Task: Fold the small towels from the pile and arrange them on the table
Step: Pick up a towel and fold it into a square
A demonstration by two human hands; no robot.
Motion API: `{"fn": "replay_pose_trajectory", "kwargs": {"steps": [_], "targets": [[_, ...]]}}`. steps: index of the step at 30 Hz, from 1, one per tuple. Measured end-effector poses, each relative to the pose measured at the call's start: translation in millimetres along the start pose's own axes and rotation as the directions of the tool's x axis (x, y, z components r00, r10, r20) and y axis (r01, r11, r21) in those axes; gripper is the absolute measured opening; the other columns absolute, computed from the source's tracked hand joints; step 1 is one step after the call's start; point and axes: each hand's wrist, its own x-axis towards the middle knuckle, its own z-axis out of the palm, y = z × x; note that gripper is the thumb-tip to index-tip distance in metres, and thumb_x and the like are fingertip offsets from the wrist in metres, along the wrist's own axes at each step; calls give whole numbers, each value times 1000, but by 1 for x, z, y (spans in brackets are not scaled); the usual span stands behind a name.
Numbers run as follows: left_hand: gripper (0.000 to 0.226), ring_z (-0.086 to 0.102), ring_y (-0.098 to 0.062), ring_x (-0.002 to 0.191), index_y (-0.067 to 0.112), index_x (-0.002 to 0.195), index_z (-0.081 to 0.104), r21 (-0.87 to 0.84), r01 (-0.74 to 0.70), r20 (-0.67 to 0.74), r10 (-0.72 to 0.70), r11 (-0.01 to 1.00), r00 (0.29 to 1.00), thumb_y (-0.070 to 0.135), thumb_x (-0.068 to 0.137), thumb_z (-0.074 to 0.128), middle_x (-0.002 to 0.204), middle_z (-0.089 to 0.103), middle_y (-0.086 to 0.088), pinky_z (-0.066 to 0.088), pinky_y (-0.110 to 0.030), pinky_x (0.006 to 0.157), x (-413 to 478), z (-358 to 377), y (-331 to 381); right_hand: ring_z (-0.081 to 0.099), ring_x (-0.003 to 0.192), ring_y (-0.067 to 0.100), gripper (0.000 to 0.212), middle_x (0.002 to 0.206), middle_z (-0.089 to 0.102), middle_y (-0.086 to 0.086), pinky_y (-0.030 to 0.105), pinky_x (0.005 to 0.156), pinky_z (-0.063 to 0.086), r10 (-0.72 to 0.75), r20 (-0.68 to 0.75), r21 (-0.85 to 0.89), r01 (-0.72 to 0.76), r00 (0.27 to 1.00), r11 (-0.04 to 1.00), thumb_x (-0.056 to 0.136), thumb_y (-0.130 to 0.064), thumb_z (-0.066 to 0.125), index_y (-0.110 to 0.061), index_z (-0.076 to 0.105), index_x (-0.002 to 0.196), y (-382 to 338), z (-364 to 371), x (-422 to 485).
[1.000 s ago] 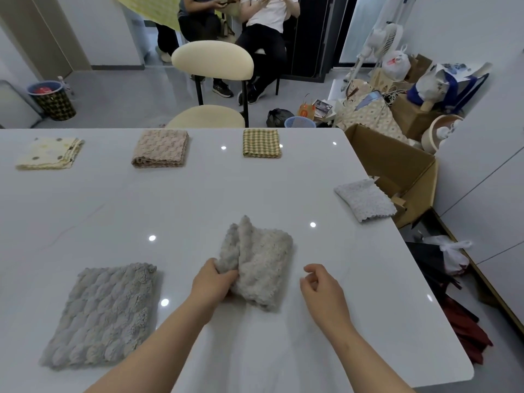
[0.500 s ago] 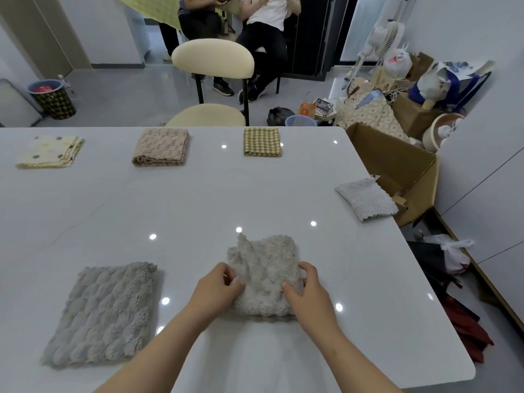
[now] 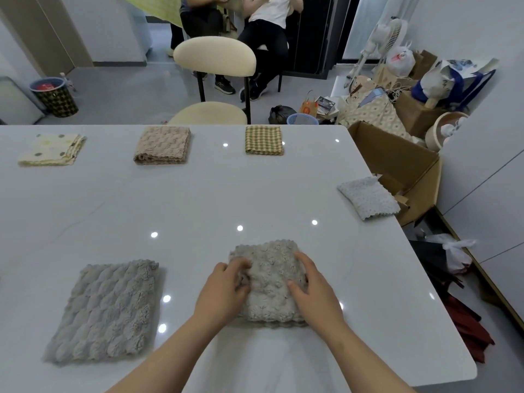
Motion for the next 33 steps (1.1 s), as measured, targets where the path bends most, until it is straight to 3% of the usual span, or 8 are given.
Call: {"fn": "replay_pose_trajectory", "kwargs": {"steps": [4,8,11,14,17,21,25,33], "targets": [[17,51,-15,66,24,95,49,-82,142,-70,-147,987,987,11,85,46,73,52,3,38,-27,57,0,-8,-6,47,60,14,46,68,47,-4,29,57,36,96,25,3,-96,995,995,89,-23,47,-33,31,131,1,-2,2],[10,52,-15,62,17,95,46,-327,231,-9,-248,916,969,22,88,52,73,56,0,41,-30,61,-1,-15,-1,54,77,12,42,85,53,-6,27,67,42,179,39,108,-183,983,977,90,-44,48,-25,35,126,-7,-6,10],[26,52,-15,74,21,101,44,-200,189,119,-167,962,979,30,84,62,79,52,4,39,-26,63,-2,-8,2,50,74,5,22,86,54,-8,21,59,36,197,63,90,-203,978,975,90,-45,49,-23,50,92,-11,-9,14],[23,46,-12,68,20,100,44,-168,186,131,-165,968,978,21,85,60,74,48,4,36,-23,61,-1,-5,-4,40,61,5,30,69,43,-10,22,52,29,191,40,62,-193,981,979,93,-37,47,-27,37,66,-9,-10,15],[24,48,-11,68,22,98,43,-236,185,123,-160,954,979,20,83,63,75,50,4,39,-24,63,0,-5,-9,42,60,7,27,67,44,-8,24,54,31,178,-6,102,-176,984,979,93,-35,49,-24,41,69,-4,-10,12],[58,52,-13,82,49,113,32,-320,47,70,-26,946,997,40,70,69,103,46,8,47,-27,73,-1,-9,-11,53,78,2,19,88,55,-9,19,62,41,178,0,283,-171,984,944,89,-33,57,-26,46,102,-1,-11,4],[48,46,-1,80,42,124,40,-74,-76,250,92,994,964,32,83,64,109,44,6,39,-15,75,-4,-9,-11,58,84,9,14,92,59,-5,24,73,48,160,74,226,-173,984,959,86,-24,60,-24,50,96,3,-13,-3],[54,47,-3,78,40,125,38,-232,17,193,29,973,981,21,83,65,108,40,3,38,-14,72,-13,-7,-14,46,66,9,9,75,51,-4,22,58,35,154,163,93,-170,975,981,83,-16,54,-18,47,77,-1,-18,5]]}}
